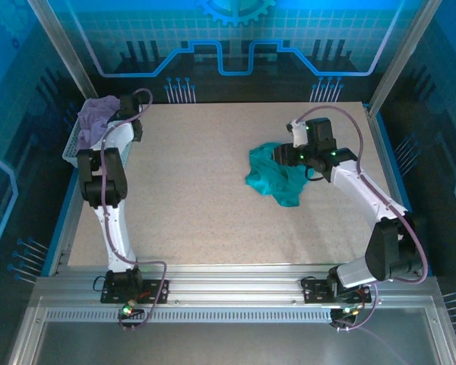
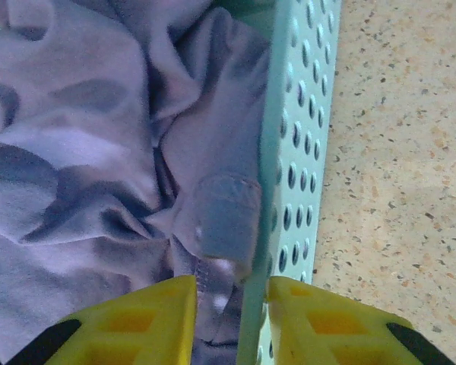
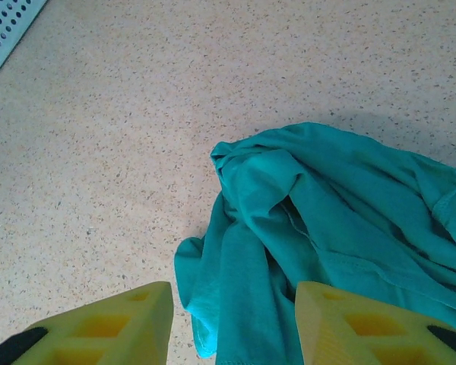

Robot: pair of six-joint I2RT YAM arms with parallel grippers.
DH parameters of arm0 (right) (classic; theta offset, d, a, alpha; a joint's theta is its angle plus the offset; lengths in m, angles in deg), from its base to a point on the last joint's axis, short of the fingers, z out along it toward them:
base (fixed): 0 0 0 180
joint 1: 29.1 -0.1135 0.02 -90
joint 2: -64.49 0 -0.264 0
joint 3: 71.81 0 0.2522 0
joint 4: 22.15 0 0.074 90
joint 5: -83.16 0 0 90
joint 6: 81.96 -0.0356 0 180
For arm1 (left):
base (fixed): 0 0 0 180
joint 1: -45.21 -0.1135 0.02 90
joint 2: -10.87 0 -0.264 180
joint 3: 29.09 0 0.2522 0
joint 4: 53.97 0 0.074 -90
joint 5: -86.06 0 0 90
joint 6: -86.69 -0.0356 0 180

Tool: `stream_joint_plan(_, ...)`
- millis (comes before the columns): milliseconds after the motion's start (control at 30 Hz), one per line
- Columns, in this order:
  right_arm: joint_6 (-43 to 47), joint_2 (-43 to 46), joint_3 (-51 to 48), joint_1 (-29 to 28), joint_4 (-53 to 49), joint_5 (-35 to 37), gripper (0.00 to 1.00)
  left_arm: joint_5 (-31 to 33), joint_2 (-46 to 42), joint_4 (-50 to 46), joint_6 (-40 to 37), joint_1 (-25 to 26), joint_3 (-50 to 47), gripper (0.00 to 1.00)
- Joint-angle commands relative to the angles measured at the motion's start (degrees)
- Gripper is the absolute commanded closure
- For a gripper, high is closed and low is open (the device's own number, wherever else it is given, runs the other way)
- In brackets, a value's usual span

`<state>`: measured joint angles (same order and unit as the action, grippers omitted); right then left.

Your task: Fold the inside-out t-shirt

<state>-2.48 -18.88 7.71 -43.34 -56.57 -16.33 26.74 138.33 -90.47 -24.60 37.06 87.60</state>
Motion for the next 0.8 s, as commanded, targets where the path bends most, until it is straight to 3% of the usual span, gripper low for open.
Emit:
stream_joint_plan(0, -0.80, -1.14, 0.52, -0.90, 0.84, -0.61, 0.53, -0.53, -0.48, -2.31, 2.52, 1.03, 2.13, 0.66)
stream_joint_plan(167, -1.32, -3.86, 0.27, -1.38, 0.72, 1.88, 0.51, -3.65, -4.47, -3.43, 5.79, 2.93, 1.42, 0.58)
stream_joint_plan(400, -2.13, -6.71, -1.61, -1.65, -1.47, 8.88, 0.47, -8.70, -16.37, -2.64, 14.64, 5.88, -3.46, 0.33)
stream_joint_plan(600, -2.13, -5.61, -5.55, -6.70, -2.62, 12.44, 0.47, -15.07, -28.09, 1.21, 22.28, 12.28, -12.48, 0.26)
stream_joint_plan(700, -2.15, -7.61, -6.53, -7.01, -1.76, 13.86, 0.51, -22.11, -33.55, 5.38, 27.82, 15.46, -19.94, 0.25)
stream_joint_plan(767, -1.74, -9.42, -6.03, -6.99, -1.29, 13.51, 0.63, -27.38, -36.63, 9.45, 31.67, 17.47, -25.99, 0.25)
